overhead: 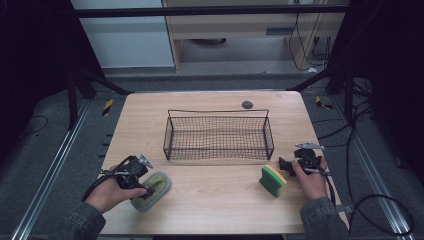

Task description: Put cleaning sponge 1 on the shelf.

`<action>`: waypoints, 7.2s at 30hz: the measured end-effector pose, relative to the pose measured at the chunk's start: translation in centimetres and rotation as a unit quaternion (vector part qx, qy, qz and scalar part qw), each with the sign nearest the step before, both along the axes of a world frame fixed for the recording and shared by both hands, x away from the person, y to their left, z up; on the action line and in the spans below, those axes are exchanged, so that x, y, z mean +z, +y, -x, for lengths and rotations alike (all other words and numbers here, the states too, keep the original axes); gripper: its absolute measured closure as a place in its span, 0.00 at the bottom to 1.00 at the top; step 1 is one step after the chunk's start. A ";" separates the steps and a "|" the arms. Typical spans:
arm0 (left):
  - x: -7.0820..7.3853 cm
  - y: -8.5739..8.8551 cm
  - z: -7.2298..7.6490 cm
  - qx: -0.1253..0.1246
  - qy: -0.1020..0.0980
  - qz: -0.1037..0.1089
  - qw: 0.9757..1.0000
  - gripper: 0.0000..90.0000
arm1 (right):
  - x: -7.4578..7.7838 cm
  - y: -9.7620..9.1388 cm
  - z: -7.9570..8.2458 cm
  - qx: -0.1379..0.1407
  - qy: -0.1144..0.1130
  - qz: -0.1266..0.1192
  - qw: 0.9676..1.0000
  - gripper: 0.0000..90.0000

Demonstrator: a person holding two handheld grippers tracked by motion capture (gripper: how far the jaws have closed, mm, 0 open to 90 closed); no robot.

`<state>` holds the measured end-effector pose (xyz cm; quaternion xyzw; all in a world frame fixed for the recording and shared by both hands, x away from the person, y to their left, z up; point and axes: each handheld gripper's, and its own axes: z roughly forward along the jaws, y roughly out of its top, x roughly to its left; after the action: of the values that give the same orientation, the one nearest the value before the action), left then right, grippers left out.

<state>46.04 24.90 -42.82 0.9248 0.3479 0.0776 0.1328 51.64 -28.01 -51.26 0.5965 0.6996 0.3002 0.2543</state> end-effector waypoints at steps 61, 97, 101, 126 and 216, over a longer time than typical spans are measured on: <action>4.4 1.1 0.8 -0.052 -0.083 0.005 0.995 0.78 | 0.0 0.2 0.1 0.012 0.002 -0.001 1.000 0.01; 11.6 -1.2 -6.4 -0.170 -0.168 -0.022 0.971 0.78 | 0.0 0.3 0.2 0.015 0.000 0.002 1.000 0.01; 12.3 -2.1 -7.0 -0.182 -0.168 -0.027 0.969 0.78 | 0.0 0.3 0.2 0.015 0.000 0.002 1.000 0.01; 13.5 -10.4 -12.1 -0.275 -0.220 -0.029 0.935 0.78 | 0.0 0.4 0.6 0.011 -0.001 0.004 1.000 0.01; 2.9 -11.5 -15.1 -0.284 -0.138 -0.127 0.940 0.78 | 0.0 0.4 0.6 0.011 -0.001 0.005 1.000 0.01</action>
<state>61.15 13.41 -39.89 0.9745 0.0365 0.2071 0.0779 51.01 -27.63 -51.28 0.5872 0.7074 0.2999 0.2548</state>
